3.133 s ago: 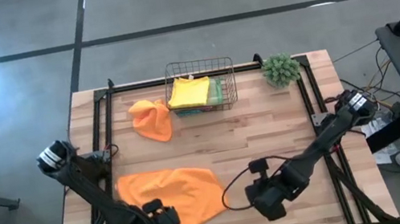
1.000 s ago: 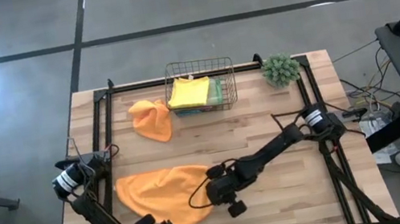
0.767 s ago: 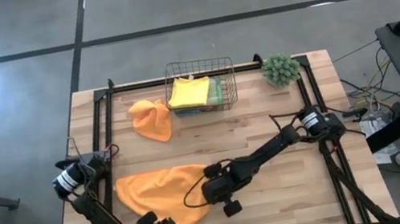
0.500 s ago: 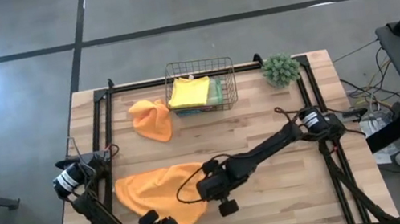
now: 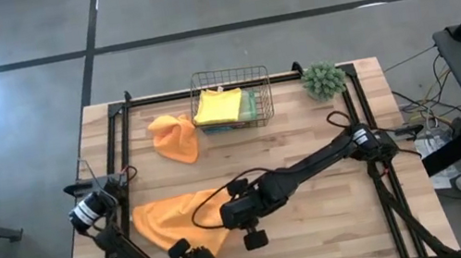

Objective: Fold microfiber towels
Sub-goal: Fold the bottom orange microfiber cloth

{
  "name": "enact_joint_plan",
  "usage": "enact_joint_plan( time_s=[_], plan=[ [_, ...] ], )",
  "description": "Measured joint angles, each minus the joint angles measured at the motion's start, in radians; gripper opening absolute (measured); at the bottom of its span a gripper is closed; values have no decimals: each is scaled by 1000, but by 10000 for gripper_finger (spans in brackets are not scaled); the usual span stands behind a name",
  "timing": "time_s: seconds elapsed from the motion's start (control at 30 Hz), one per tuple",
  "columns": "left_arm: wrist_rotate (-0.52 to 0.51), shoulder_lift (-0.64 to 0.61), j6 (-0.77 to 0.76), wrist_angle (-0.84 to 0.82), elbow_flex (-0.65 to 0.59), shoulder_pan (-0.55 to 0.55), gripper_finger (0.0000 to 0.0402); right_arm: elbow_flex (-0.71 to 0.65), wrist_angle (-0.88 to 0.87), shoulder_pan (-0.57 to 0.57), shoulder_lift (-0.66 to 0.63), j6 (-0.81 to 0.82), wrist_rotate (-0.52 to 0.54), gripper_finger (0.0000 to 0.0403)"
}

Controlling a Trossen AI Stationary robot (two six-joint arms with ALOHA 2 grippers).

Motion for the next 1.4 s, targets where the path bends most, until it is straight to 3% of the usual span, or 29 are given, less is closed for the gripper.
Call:
enact_joint_plan(
  time_s=[0.17, 0.47, 0.9, 1.07, 1.4],
  plan=[
    [-9, 1, 0, -3, 0, 12, 152, 36, -64, 0, 0, 18, 41, 9],
    [-149, 2, 2, -80, 0, 20, 152, 107, -121, 9, 0, 69, 44, 9],
    [-108, 2, 3, -99, -1, 39, 149, 115, -153, 19, -5, 65, 46, 9],
    [-45, 2, 0, -175, -2, 38, 104, 119, -198, 21, -35, 64, 49, 9],
    [-44, -8, -28, -265, -2, 52, 16, 119, -196, 26, -123, 77, 71, 8]
  ],
)
